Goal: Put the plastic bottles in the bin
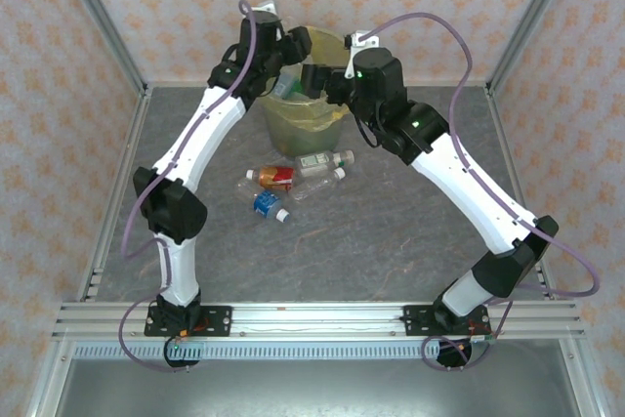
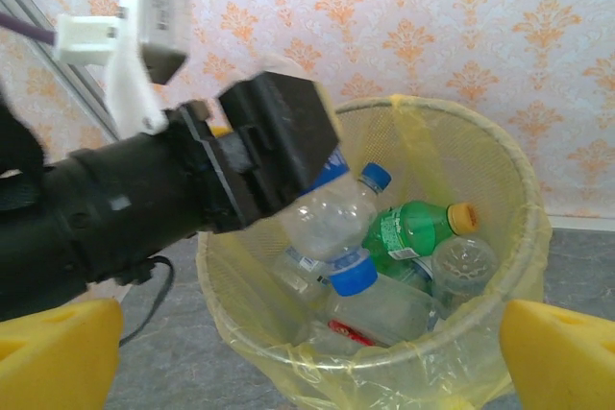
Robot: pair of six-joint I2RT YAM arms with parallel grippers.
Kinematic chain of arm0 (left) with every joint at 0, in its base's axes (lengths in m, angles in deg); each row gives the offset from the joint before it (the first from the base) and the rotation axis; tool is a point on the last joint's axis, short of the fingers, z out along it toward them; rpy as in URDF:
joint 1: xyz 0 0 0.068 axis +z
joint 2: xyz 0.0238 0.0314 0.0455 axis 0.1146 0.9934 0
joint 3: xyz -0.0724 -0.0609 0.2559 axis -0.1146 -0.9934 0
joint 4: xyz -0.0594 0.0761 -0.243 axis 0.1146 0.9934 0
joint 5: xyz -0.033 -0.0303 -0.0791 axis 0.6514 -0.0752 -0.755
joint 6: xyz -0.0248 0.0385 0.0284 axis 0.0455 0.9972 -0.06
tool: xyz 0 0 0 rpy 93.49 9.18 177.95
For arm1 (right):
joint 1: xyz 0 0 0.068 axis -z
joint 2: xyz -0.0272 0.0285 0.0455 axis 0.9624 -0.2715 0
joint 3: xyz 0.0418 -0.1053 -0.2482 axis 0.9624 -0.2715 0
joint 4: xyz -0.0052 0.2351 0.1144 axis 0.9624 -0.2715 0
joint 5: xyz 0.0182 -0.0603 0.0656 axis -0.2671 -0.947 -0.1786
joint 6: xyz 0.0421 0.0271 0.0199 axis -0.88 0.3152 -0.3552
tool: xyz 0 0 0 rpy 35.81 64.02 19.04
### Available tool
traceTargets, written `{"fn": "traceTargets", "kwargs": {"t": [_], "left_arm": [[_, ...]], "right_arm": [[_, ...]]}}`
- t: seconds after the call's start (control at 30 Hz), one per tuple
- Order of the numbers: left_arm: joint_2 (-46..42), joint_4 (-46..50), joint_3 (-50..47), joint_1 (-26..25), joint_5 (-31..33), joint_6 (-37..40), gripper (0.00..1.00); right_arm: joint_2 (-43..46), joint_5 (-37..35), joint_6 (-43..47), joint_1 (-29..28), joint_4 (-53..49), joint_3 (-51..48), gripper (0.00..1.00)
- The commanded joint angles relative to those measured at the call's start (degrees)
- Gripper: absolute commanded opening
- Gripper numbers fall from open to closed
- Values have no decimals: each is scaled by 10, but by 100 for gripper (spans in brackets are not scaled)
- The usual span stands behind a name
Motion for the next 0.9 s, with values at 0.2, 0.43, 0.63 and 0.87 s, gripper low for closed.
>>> {"fn": "traceTargets", "kwargs": {"t": [0.2, 0.43, 0.63, 0.87], "left_arm": [[-18, 50, 38, -3, 0, 25, 92], [-90, 46, -20, 0, 43, 18, 98], [-184, 6, -143, 11, 70, -1, 99], [-307, -20, -310, 44, 76, -32, 99]], "right_arm": [[25, -10, -18, -3, 4, -19, 99], [24, 9, -30, -3, 14, -30, 100], [18, 46, -44, -6, 21, -38, 100], [10, 77, -48, -30, 22, -63, 95]]}}
